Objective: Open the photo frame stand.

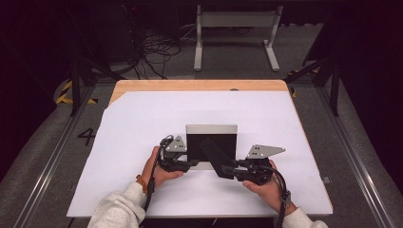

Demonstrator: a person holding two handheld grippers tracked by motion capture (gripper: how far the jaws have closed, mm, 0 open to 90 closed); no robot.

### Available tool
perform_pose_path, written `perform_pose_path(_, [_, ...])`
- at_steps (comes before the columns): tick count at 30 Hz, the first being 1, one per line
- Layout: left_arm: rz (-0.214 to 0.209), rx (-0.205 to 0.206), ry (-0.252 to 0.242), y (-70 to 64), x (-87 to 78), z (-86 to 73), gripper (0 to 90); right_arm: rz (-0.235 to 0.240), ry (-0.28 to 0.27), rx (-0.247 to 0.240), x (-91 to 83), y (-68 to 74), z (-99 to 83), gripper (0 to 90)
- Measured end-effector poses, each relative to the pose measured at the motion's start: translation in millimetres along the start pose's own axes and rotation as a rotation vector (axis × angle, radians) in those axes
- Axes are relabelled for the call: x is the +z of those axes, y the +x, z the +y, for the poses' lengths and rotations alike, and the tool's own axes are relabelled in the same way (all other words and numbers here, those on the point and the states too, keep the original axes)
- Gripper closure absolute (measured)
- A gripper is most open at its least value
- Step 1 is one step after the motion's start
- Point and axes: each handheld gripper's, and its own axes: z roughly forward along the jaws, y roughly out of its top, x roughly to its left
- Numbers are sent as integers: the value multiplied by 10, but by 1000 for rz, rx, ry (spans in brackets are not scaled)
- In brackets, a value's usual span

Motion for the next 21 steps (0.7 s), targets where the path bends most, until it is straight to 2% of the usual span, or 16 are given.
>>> perform_pose_path(11, [35,13,-6,-15,-32,17,583,-26,15,-31,5,19,-1,697])
perform_pose_path(21, [57,17,-13,-13,-45,28,615,-39,26,-35,20,21,-8,707])
